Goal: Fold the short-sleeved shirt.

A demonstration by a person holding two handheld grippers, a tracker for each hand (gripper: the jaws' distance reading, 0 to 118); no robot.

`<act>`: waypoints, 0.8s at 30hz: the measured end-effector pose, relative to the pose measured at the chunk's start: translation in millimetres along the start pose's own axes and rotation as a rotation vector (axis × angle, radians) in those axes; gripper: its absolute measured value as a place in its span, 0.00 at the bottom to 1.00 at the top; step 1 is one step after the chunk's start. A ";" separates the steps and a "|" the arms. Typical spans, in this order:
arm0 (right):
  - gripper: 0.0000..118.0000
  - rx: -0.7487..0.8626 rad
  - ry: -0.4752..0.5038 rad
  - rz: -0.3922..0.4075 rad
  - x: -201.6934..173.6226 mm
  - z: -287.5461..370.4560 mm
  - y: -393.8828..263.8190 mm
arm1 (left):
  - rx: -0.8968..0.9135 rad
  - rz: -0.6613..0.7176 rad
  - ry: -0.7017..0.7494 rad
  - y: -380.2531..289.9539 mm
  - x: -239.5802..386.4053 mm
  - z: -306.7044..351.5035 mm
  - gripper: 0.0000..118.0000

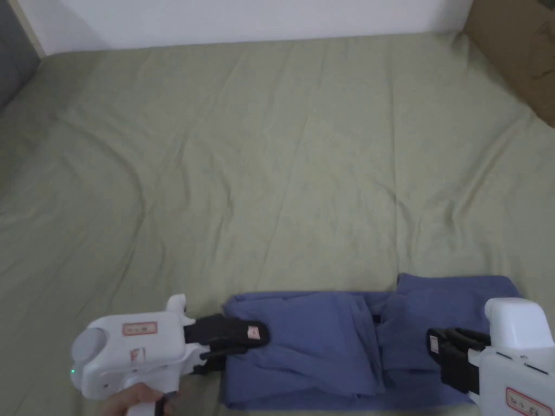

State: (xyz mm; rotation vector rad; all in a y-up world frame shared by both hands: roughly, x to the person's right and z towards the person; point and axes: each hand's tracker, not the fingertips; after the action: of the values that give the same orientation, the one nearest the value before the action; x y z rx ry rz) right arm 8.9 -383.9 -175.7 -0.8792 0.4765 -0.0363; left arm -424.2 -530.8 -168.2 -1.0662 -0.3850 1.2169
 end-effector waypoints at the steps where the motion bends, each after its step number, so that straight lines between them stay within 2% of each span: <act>1: 0.00 -0.001 -0.001 0.002 -0.2 -0.6 -0.1 | 0.014 -0.016 -0.031 -0.6 -2.5 -3.0 0.16; 2: 0.00 -0.003 -0.006 0.004 -0.6 -0.8 -0.2 | 0.033 -0.016 -0.103 -4.4 3.0 0.3 0.13; 3: 0.00 -0.004 -0.008 0.005 -0.6 -0.5 -0.2 | 0.034 0.025 -0.112 -3.6 3.0 4.3 0.11; 6: 0.00 -0.012 -0.013 0.010 0.3 -0.3 0.0 | 0.022 -0.041 -0.043 -5.2 8.5 11.8 0.10; 12: 0.00 -0.003 -0.036 0.007 3.4 6.2 0.5 | 0.041 -0.081 0.037 -3.3 27.8 26.1 0.09; 17: 0.00 -0.001 -0.047 0.000 4.9 9.1 0.6 | 0.109 -0.128 0.085 2.2 31.5 76.4 0.09; 19: 0.00 0.002 -0.045 -0.001 4.9 9.6 0.0 | 0.156 -0.114 0.120 0.8 31.3 104.5 0.09; 24: 0.00 -0.001 -0.042 0.004 3.4 9.0 -3.6 | 0.254 -0.081 0.316 3.5 32.7 171.0 0.09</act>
State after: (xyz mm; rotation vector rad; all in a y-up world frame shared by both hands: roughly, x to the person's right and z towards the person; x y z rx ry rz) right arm 16.2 -380.4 -169.5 -0.8783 0.4392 -0.0138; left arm -541.6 -424.2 -96.1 -0.9915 -0.0272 0.9751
